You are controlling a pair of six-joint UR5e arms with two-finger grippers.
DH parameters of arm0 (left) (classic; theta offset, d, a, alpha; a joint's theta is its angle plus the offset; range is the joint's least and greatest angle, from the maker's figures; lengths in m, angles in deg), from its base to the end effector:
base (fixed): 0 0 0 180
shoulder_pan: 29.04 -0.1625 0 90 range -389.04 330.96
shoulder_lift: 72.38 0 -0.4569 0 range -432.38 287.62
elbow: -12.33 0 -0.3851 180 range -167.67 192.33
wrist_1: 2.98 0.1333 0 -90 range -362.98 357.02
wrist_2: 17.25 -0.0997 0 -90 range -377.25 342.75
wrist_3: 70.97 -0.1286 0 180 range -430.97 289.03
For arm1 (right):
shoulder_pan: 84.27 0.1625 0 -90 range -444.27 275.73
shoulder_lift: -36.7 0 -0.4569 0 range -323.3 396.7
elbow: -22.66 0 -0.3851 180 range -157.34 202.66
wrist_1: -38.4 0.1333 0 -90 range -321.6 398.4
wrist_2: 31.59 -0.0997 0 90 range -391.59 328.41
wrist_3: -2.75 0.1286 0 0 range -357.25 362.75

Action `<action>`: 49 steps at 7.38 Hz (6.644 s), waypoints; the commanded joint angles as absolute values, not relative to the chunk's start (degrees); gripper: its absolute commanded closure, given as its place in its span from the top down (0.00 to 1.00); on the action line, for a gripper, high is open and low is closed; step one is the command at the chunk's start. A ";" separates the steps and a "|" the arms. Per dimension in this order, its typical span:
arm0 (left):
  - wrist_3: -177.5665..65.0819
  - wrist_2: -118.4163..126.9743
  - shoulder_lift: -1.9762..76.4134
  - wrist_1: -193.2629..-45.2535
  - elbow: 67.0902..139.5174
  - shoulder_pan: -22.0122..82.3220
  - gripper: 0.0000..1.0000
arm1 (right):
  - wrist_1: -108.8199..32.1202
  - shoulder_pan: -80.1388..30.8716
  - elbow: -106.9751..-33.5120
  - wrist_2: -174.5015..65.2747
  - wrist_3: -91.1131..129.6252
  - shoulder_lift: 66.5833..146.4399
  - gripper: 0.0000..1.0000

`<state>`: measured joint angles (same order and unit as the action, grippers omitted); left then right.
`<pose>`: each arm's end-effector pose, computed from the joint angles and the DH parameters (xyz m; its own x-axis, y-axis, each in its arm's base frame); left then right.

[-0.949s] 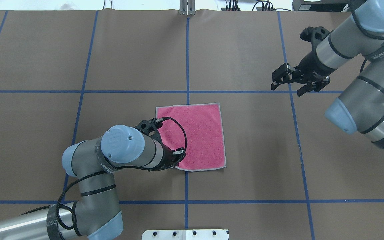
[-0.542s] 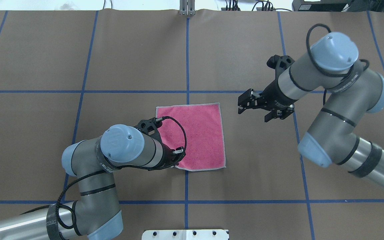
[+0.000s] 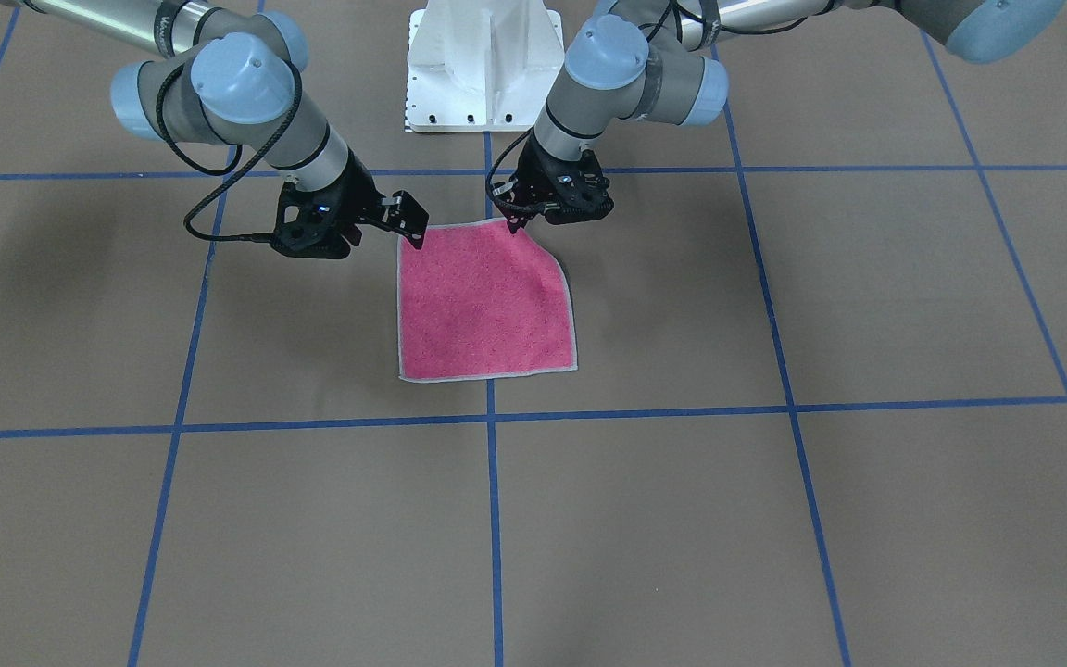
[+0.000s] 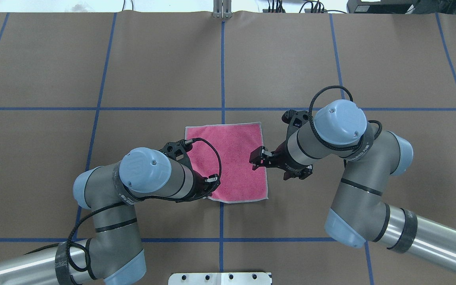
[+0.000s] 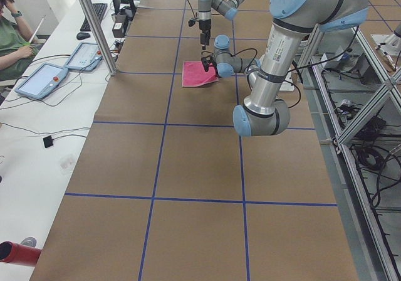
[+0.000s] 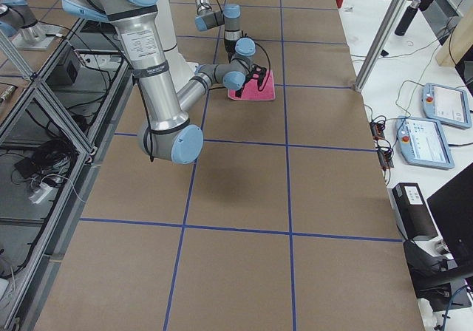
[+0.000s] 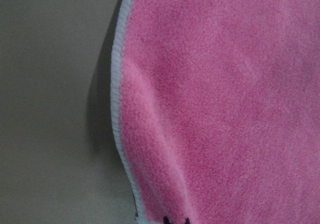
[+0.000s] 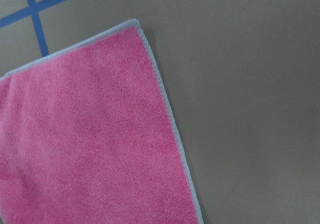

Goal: Fold towel twice with both arms
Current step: 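Lower the right gripper onto the towel's other near corner, then grasp both near corners and lift them with both grippers, then fold the held edge over toward the far edge with both grippers, then open both grippers and raise them off the folded towel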

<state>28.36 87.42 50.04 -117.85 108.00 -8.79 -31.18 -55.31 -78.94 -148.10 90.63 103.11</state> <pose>0.6258 -0.3382 0.2784 0.4009 -0.3151 -0.8602 0.1907 0.9471 -0.2580 -0.5310 -0.3806 0.3420 0.4980 0.2377 0.8340 -0.0927 0.9708 -0.2214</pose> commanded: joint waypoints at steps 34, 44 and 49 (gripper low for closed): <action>28.17 87.60 57.61 -114.69 99.52 1.72 0.00 | -31.12 -47.18 -67.51 -149.80 90.12 93.22 0.00; 27.64 87.69 59.28 -114.69 97.68 3.65 1.00 | -31.12 -45.86 -66.63 -149.89 90.38 92.69 0.98; 28.43 87.69 60.78 -114.77 96.02 2.61 1.00 | -31.12 -45.77 -66.72 -150.07 90.56 92.87 0.98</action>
<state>28.19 87.82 60.43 -114.65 97.22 3.58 -31.13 -45.83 -66.72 -150.00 90.62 92.78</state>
